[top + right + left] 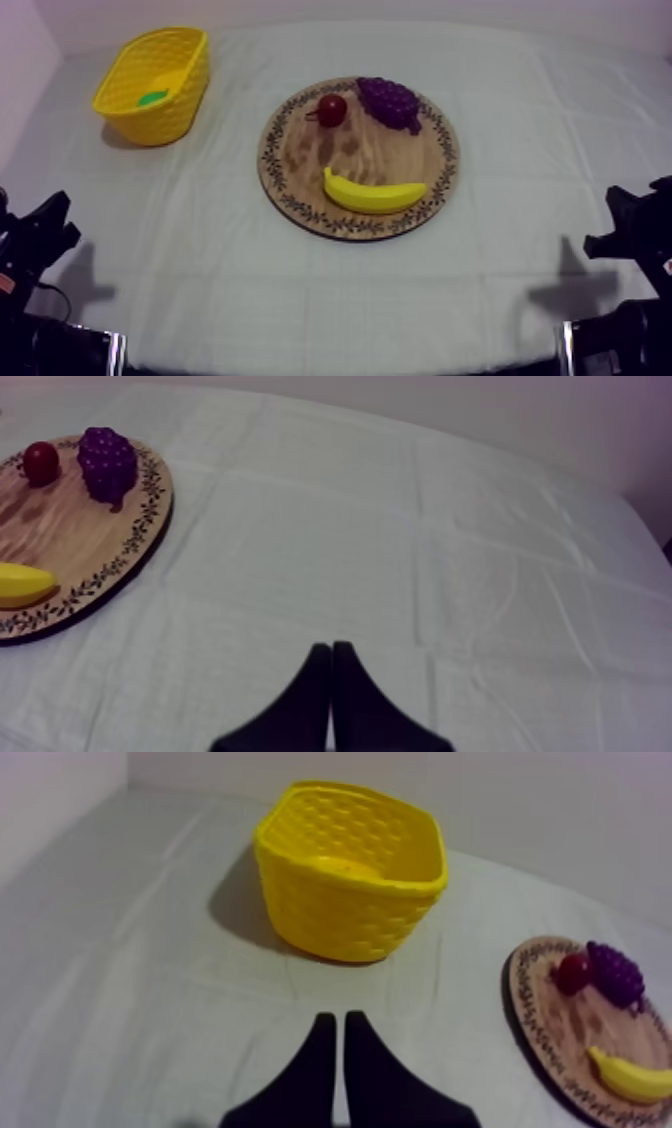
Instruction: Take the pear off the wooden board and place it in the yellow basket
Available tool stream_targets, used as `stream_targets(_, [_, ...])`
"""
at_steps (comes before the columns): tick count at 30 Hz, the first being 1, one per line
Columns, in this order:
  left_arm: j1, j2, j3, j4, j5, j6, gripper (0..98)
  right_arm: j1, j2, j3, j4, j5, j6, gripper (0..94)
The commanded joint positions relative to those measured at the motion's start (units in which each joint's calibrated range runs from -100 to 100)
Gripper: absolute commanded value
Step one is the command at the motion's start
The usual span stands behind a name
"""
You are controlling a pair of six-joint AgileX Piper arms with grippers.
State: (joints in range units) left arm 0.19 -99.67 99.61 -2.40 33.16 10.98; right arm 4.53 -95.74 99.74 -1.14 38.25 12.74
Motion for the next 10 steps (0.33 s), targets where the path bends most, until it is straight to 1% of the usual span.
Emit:
stream_targets(1, [0.0, -0.1, 0.0, 0.03, -0.1, 1.1, 0.2, 0.0, 0.0, 0.0, 0.0, 0.0, 0.0, 0.3])
stream_targets(10, [0.0, -0.1, 0.1, 0.03, -0.1, 0.7, 0.1, 0.0, 0.0, 0.0, 0.0, 0.0, 0.0, 0.3])
